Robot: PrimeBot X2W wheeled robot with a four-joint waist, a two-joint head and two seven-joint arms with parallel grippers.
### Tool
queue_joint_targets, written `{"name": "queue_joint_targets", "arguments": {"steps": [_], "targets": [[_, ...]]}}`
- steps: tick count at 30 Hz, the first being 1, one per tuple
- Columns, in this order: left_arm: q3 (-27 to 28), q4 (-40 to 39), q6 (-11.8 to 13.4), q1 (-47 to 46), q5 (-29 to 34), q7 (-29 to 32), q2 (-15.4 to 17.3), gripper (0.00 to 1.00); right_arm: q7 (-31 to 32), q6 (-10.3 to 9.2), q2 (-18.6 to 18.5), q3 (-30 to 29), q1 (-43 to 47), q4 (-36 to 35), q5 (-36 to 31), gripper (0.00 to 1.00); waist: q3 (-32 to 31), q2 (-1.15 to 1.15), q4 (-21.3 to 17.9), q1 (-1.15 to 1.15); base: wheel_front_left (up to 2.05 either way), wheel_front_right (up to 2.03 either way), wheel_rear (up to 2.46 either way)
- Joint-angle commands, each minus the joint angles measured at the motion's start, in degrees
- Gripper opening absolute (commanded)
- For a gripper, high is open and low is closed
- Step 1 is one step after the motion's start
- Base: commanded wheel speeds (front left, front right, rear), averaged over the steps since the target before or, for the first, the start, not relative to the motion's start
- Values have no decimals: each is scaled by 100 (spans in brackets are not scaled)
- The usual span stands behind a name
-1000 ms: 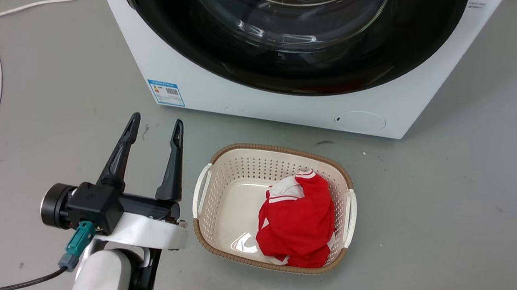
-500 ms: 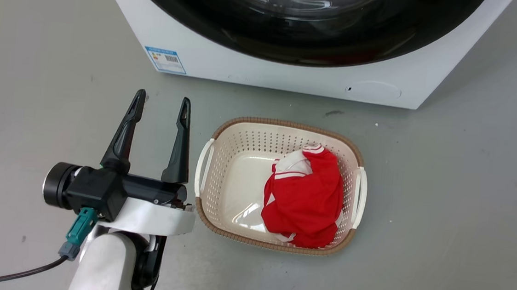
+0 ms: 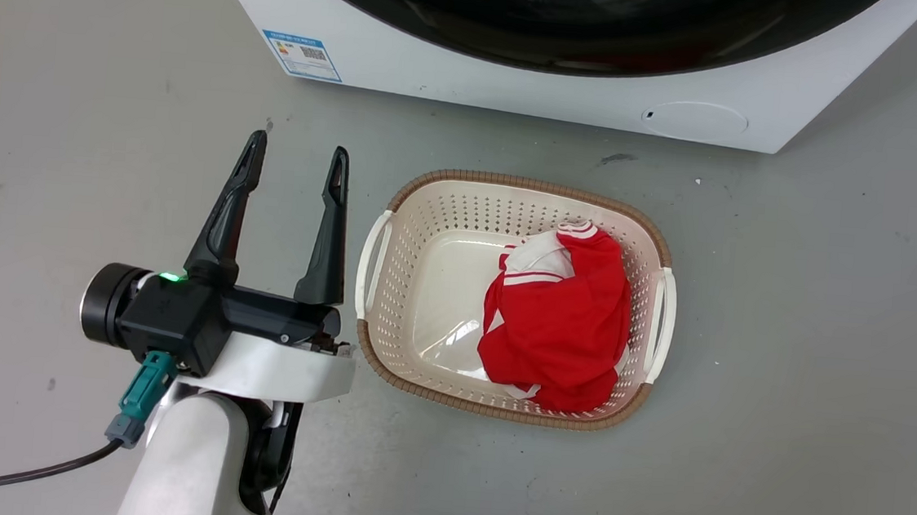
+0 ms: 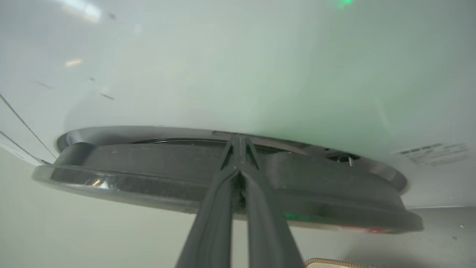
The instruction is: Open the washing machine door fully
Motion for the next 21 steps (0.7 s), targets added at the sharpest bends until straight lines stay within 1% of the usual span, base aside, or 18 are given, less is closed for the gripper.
{"name": "queue_joint_targets", "arguments": {"steps": [1,7,12,17,21], "targets": [[-15,-13,21,-97,-2,-28,-4,100,9,0,28,25,-103,41,-30,0,44,0,18,-1,0,0,0],[-41,-2,35,-119,-3,-28,-5,100,353,0,143,141,-186,186,-123,0,107,0,51,-1,0,0,0],[-56,23,66,-128,-31,-28,-4,100,744,0,141,175,-157,212,-106,0,107,0,58,-1,0,0,0],[-55,56,78,-117,-35,-29,-4,100,1212,0,130,172,4,81,-4,0,47,0,30,-1,0,0,0],[-32,98,60,-84,-26,-28,-4,100,1747,0,155,148,237,-153,140,0,-72,0,-14,-1,0,0,0]]}}
